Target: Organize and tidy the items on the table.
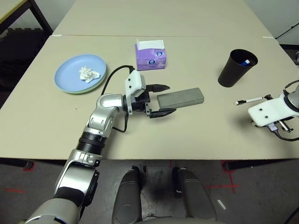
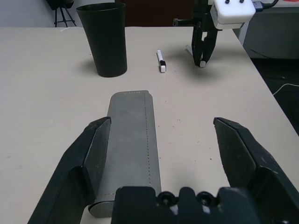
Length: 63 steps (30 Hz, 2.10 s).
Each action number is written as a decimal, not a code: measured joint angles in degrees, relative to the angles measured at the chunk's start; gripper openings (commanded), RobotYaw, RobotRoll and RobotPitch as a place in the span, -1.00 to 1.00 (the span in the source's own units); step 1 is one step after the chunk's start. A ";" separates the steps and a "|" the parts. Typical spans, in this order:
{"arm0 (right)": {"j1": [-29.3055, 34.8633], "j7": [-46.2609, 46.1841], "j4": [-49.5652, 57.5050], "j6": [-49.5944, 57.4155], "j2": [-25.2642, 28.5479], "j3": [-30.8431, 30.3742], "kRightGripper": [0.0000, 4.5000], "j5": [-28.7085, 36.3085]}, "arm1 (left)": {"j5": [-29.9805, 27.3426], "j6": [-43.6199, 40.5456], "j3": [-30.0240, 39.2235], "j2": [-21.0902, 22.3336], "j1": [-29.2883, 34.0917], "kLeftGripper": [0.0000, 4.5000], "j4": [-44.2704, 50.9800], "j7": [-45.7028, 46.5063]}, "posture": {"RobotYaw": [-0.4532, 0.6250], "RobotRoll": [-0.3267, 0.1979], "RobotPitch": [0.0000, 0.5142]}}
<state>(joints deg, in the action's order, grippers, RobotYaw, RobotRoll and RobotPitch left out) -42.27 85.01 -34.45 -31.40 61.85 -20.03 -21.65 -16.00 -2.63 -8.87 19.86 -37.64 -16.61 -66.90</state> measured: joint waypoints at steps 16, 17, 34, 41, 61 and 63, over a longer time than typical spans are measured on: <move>-1.99 2.92 9.62 41.05 -8.02 13.37 -0.85 31.36 | 0.00 0.01 -0.01 0.14 -0.02 1.00 -0.01 -0.01 | -0.33 0.25 -0.28; -1.93 0.17 9.86 43.84 -10.53 17.05 -0.85 34.71 | 0.00 0.01 -0.04 0.11 -0.03 1.00 -0.02 -0.02 | -0.33 0.25 -0.28; 6.71 -36.35 18.98 42.20 -31.17 42.31 -0.85 51.33 | 0.02 0.01 -0.07 0.31 -0.03 1.00 -0.05 -0.05 | -0.34 0.25 -0.31; 2.94 -38.18 18.60 42.41 -29.27 43.43 -0.85 53.93 | 0.08 0.08 -0.07 0.31 -0.04 1.00 -0.36 -0.05 | -0.35 0.25 -0.33; -2.36 -38.04 8.40 41.09 -21.67 47.34 -0.85 54.90 | 0.25 1.23 -0.07 0.13 -0.45 1.00 -2.44 -0.51 | -0.37 0.25 -0.33; -1.04 -37.72 8.39 41.08 -21.76 46.43 -0.85 54.14 | 0.25 1.24 -0.07 0.13 -0.46 1.00 -2.45 -0.51 | -0.37 0.25 -0.33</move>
<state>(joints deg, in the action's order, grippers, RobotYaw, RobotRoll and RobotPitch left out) -43.30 47.29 -26.06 9.68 40.09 26.40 32.49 -15.75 -1.39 -8.94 20.00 -38.10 -19.06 -67.41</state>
